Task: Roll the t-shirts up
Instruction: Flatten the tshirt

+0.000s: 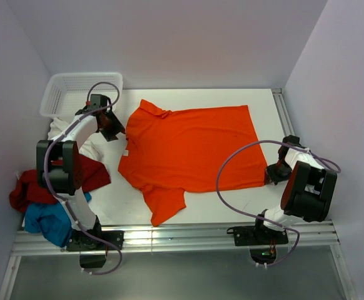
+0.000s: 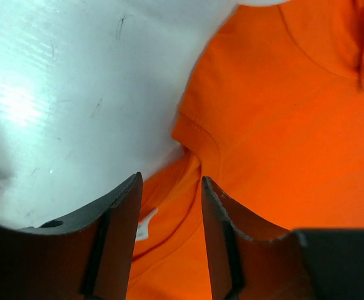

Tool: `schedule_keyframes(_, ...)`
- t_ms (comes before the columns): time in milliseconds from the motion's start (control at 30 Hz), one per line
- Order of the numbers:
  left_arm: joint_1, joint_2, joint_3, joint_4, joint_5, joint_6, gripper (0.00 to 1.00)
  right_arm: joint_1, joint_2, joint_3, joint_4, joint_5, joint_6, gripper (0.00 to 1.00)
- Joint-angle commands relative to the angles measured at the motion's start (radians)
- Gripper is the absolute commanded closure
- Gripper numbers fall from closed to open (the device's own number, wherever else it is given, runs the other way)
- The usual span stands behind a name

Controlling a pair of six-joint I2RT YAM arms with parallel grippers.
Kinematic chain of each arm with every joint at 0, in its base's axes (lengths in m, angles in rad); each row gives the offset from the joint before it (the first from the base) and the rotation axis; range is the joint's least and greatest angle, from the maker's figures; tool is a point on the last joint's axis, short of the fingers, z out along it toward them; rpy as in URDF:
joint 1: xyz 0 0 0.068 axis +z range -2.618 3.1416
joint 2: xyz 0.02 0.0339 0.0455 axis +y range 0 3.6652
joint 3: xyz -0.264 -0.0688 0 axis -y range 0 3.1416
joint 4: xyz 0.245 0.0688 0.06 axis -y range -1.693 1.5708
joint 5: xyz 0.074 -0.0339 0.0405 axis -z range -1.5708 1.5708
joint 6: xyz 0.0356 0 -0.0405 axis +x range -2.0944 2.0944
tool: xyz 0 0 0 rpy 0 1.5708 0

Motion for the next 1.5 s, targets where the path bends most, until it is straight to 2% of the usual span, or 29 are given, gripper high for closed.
schedule_keyframes(0,-0.002,0.027,0.053,0.034,0.034,0.039,0.52,-0.006,0.016,0.010,0.055,0.004,-0.001,1.00)
schedule_keyframes(233,-0.012,0.058,0.030,0.077,0.008,0.038,0.54,-0.006,0.016,0.005,0.058,0.002,-0.003,1.00)
schedule_keyframes(500,-0.074,0.087,-0.041,0.201,0.002,0.019,0.55,-0.007,0.013,0.001,0.055,0.015,-0.008,1.00)
schedule_keyframes(667,-0.099,0.136,-0.018,0.192,-0.043,0.011,0.57,-0.013,0.008,0.001,0.050,0.018,-0.014,1.00)
schedule_keyframes(767,-0.102,0.147,0.000,0.170,-0.107,0.007,0.65,-0.018,0.007,-0.001,0.049,0.027,-0.020,1.00)
schedule_keyframes(800,-0.105,0.150,0.008,0.161,-0.126,0.013,0.76,-0.020,0.005,-0.001,0.049,0.029,-0.021,1.00)
schedule_keyframes(900,-0.114,0.174,0.059,0.101,-0.227,0.024,0.93,-0.033,0.002,-0.001,0.038,0.041,-0.032,1.00)
schedule_keyframes(1033,-0.130,0.208,0.111,0.020,-0.354,0.031,0.98,-0.067,-0.018,-0.005,0.041,0.044,-0.052,1.00)
schedule_keyframes(1133,-0.136,0.196,0.108,0.012,-0.405,0.037,0.95,-0.090,-0.023,-0.004,0.037,0.044,-0.064,1.00)
schedule_keyframes(1233,-0.144,0.185,0.105,0.029,-0.419,0.048,0.85,-0.099,-0.027,-0.015,0.041,0.041,-0.067,1.00)
schedule_keyframes(1267,-0.150,0.191,0.118,0.026,-0.426,0.051,0.77,-0.101,-0.029,-0.016,0.040,0.041,-0.066,1.00)
schedule_keyframes(1333,-0.157,0.212,0.143,0.002,-0.451,0.060,0.69,-0.104,-0.032,-0.021,0.037,0.047,-0.066,1.00)
schedule_keyframes(1367,-0.165,0.223,0.167,-0.008,-0.460,0.062,0.61,-0.104,-0.036,-0.021,0.035,0.047,-0.067,1.00)
schedule_keyframes(1467,-0.168,0.245,0.207,-0.040,-0.469,0.071,0.51,-0.112,-0.040,-0.027,0.036,0.049,-0.067,1.00)
